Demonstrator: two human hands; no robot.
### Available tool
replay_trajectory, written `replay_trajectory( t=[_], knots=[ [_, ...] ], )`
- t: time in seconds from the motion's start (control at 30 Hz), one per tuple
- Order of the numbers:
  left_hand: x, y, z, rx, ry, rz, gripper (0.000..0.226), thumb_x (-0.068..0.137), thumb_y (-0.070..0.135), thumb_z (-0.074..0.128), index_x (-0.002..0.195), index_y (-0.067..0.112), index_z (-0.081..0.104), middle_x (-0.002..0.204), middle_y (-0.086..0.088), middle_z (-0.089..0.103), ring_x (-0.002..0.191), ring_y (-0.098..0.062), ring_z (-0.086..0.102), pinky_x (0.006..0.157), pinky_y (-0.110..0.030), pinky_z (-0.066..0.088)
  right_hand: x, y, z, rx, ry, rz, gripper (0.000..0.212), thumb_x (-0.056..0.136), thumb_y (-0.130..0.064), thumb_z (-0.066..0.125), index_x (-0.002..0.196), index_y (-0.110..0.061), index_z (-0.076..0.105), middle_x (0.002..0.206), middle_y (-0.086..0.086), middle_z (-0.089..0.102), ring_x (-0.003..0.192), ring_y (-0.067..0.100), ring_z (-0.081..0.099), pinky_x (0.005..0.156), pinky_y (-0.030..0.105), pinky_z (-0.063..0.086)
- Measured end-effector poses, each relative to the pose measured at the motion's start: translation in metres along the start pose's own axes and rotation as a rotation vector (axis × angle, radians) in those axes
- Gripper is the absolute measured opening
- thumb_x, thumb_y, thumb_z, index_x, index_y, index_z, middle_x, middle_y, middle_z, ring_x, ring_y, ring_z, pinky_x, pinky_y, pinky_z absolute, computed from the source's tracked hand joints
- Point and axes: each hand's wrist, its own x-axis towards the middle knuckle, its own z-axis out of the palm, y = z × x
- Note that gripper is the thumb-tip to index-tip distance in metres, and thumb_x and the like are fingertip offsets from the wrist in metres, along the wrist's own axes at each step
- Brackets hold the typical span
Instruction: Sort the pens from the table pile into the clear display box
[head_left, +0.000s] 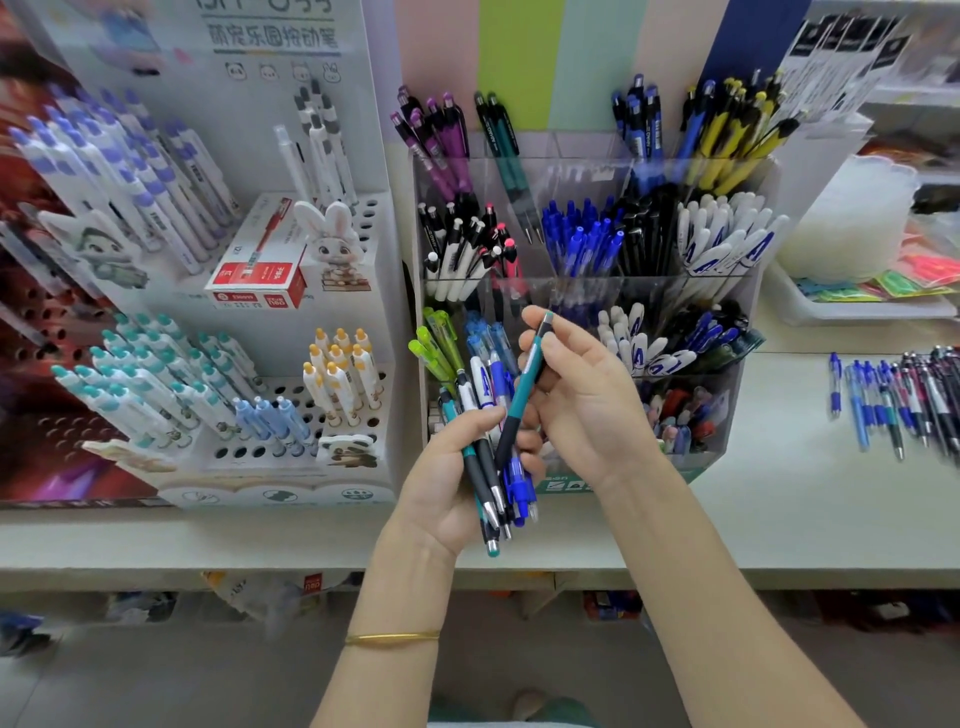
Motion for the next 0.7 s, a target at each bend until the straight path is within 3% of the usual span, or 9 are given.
replay_trajectory(
  t=[0.07, 0.17, 0.23, 0.3, 0.4, 0.47, 0.53, 0.6, 0.7],
  knots=[
    [0.000, -0.001, 0.003, 0.097, 0.106, 0.034, 0.012, 0.082, 0.010, 0.058, 0.091, 0.002, 0.061, 0.067, -0.005, 0.057, 0.055, -0.012, 0.055, 0.050, -0.023, 0.051, 0.003, -0.001, 0.002, 0.151, 0.038, -0.039, 0.024, 0.101, -0.008, 0.038, 0.111, -0.010, 0.060, 0.079, -0.003, 0.057, 0.066, 0.008, 0.051, 0.064, 0.023, 0.047],
    [0.003, -0.008, 0.003, 0.328, 0.281, 0.163, 0.006, 0.091, 0.002, 0.052, 0.088, 0.005, 0.056, 0.061, -0.004, 0.058, 0.053, -0.014, 0.054, 0.049, -0.024, 0.051, 0.004, -0.011, 0.004, 0.127, 0.167, -0.106, 0.021, 0.102, -0.012, 0.037, 0.108, -0.007, 0.057, 0.074, -0.001, 0.048, 0.056, 0.007, 0.043, 0.046, 0.019, 0.039],
    [0.004, -0.013, 0.003, 0.516, 0.355, 0.256, 0.007, 0.093, -0.002, 0.051, 0.094, 0.005, 0.054, 0.060, -0.004, 0.058, 0.051, -0.015, 0.053, 0.053, -0.030, 0.052, -0.001, -0.017, 0.008, -0.370, 0.170, -0.124, 0.015, 0.098, -0.020, 0.050, 0.103, -0.011, 0.060, 0.072, -0.006, 0.046, 0.055, 0.004, 0.039, 0.045, 0.019, 0.032],
    [0.007, -0.017, 0.007, 0.684, 0.391, 0.335, 0.012, 0.094, 0.000, 0.049, 0.102, 0.008, 0.053, 0.065, -0.006, 0.056, 0.051, -0.016, 0.051, 0.053, -0.033, 0.050, -0.008, -0.012, 0.016, -0.944, 0.044, -0.116, 0.020, 0.085, -0.034, 0.066, 0.092, -0.016, 0.060, 0.076, -0.009, 0.051, 0.065, 0.005, 0.048, 0.058, 0.023, 0.040],
    [0.009, -0.020, 0.016, 0.766, 0.357, 0.370, 0.016, 0.084, 0.036, 0.052, 0.093, 0.023, 0.050, 0.075, -0.006, 0.053, 0.062, -0.019, 0.050, 0.064, -0.039, 0.043, -0.013, 0.000, 0.024, -1.324, -0.063, -0.134, 0.036, 0.076, -0.038, 0.072, 0.084, -0.011, 0.050, 0.081, -0.002, 0.053, 0.079, 0.016, 0.054, 0.073, 0.035, 0.047],
    [0.010, -0.021, 0.012, 0.796, 0.358, 0.378, 0.026, 0.078, 0.034, 0.057, 0.099, 0.022, 0.048, 0.075, -0.007, 0.054, 0.061, -0.018, 0.049, 0.056, -0.034, 0.039, -0.008, 0.000, 0.022, -1.365, -0.054, -0.154, 0.031, 0.082, -0.031, 0.068, 0.082, -0.008, 0.049, 0.079, 0.001, 0.052, 0.076, 0.019, 0.052, 0.072, 0.035, 0.046],
    [0.010, -0.019, 0.005, 0.827, 0.393, 0.388, 0.024, 0.085, 0.013, 0.061, 0.105, 0.015, 0.049, 0.070, -0.007, 0.053, 0.052, -0.015, 0.047, 0.047, -0.029, 0.039, -0.005, -0.002, 0.016, -1.358, -0.045, -0.127, 0.025, 0.088, -0.027, 0.063, 0.078, -0.010, 0.046, 0.074, -0.002, 0.047, 0.067, 0.014, 0.046, 0.062, 0.027, 0.041],
    [0.009, -0.017, 0.000, 0.792, 0.359, 0.337, 0.038, 0.075, 0.007, 0.066, 0.109, 0.004, 0.049, 0.065, -0.006, 0.050, 0.048, -0.014, 0.045, 0.047, -0.027, 0.039, -0.004, -0.002, 0.012, -1.314, -0.015, -0.114, 0.027, 0.091, -0.024, 0.058, 0.072, -0.016, 0.041, 0.070, -0.004, 0.042, 0.061, 0.008, 0.039, 0.051, 0.016, 0.033],
    [0.010, -0.014, -0.003, 0.674, 0.252, 0.316, 0.040, 0.065, 0.002, 0.062, 0.102, 0.003, 0.048, 0.062, -0.004, 0.047, 0.050, -0.016, 0.043, 0.048, -0.027, 0.039, -0.007, 0.000, 0.010, -1.156, 0.018, -0.087, 0.027, 0.092, -0.020, 0.056, 0.070, -0.017, 0.040, 0.067, -0.004, 0.042, 0.059, 0.009, 0.038, 0.051, 0.014, 0.034]
  ],
)
